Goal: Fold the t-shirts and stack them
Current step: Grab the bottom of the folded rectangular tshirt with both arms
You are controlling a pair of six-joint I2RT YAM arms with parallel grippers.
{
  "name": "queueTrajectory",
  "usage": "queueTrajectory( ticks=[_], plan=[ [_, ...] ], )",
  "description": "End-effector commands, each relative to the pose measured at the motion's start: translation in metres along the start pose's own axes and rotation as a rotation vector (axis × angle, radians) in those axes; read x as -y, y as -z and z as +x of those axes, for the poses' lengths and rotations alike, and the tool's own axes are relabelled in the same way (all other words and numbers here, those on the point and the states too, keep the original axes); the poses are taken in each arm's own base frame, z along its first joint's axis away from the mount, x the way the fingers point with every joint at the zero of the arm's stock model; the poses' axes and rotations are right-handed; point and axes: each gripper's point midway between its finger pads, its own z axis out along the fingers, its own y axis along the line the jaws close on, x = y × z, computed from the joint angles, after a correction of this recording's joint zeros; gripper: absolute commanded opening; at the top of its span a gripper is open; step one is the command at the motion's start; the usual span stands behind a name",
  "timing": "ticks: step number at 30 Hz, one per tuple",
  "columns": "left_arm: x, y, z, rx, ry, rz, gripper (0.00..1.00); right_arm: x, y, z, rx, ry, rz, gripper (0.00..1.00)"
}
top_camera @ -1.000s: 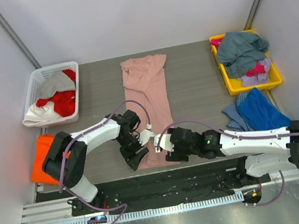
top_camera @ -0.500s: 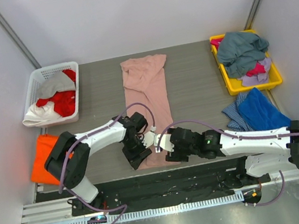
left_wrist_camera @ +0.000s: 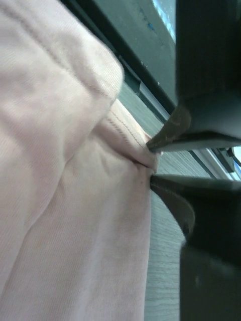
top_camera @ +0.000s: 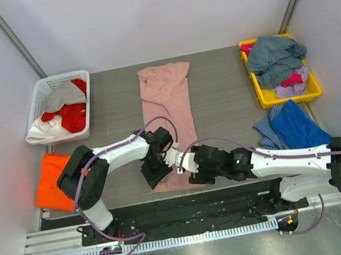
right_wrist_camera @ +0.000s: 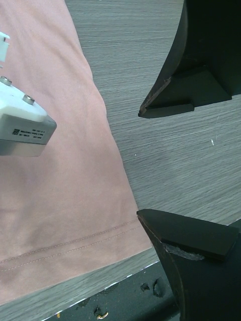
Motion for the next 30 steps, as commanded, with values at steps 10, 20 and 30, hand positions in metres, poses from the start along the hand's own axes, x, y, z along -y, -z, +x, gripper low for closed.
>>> queueTrajectory(
  ticks=[10, 20, 30],
  plan=[
    [-0.003, -0.03, -0.011, 0.027, -0.072, -0.012, 0.0, 0.002, 0.001, -0.009, 0.031, 0.006, 0.003, 0.81],
    [0.01, 0.01, -0.034, 0.155, -0.136, 0.012, 0.0, -0.021, -0.003, -0.013, 0.021, 0.034, -0.084, 0.8],
    [0.002, 0.012, -0.034, 0.147, -0.145, -0.026, 0.0, -0.048, -0.003, -0.015, 0.014, 0.088, -0.165, 0.78]
  ],
)
